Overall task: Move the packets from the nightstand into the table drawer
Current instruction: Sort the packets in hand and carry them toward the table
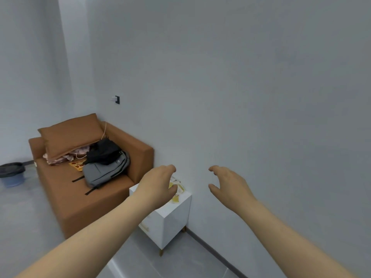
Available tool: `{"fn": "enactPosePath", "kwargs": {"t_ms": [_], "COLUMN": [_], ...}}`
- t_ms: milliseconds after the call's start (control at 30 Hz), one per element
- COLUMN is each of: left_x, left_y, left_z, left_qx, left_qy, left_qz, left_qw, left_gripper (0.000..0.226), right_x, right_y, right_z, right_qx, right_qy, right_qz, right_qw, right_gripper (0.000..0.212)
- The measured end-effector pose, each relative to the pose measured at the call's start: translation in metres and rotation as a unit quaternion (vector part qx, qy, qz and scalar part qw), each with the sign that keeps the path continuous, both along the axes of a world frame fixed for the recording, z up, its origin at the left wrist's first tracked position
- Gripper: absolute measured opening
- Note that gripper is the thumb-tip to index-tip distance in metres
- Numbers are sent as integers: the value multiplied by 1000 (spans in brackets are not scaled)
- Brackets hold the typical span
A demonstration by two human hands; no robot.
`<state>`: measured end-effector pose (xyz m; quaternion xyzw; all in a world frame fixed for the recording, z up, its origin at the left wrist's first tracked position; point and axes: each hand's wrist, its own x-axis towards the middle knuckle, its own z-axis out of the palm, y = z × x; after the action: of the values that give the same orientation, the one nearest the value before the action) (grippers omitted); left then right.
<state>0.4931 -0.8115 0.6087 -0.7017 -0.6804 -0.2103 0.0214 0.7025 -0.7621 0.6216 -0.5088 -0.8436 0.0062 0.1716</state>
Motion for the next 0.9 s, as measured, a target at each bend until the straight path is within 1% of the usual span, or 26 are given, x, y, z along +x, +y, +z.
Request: {"fn": "enactPosePath", "kwargs": {"t_ms": [200,367,567,767,900], "left_x": [-45,-69,-110,-176,-235], "left_y": [90,166,244,322,373], "left_z": [-11,-19,-37,-53,-62], "left_qx": [-7,-28,-51,-54,-53], "left_qy": [27,48,38,38,35], "left_qz": [34,50,72,57,43], "left_qw": [999,997,995,996,997], "left_gripper": [46,43,35,39,34], "right_x": [-44,-74,-117,-184,-240], "right_y": [108,194,277,352,400], "right_z": [-20,-34,-51,-74,-92], "right_qx": [0,-13,-33,-40,-55], "right_qy": [-11,-29,-40,-38,-37], "right_qz": [34,57,73,67,51], "right_qw": [999,998,996,996,996], "right_gripper": [49,47,46,44,45]}}
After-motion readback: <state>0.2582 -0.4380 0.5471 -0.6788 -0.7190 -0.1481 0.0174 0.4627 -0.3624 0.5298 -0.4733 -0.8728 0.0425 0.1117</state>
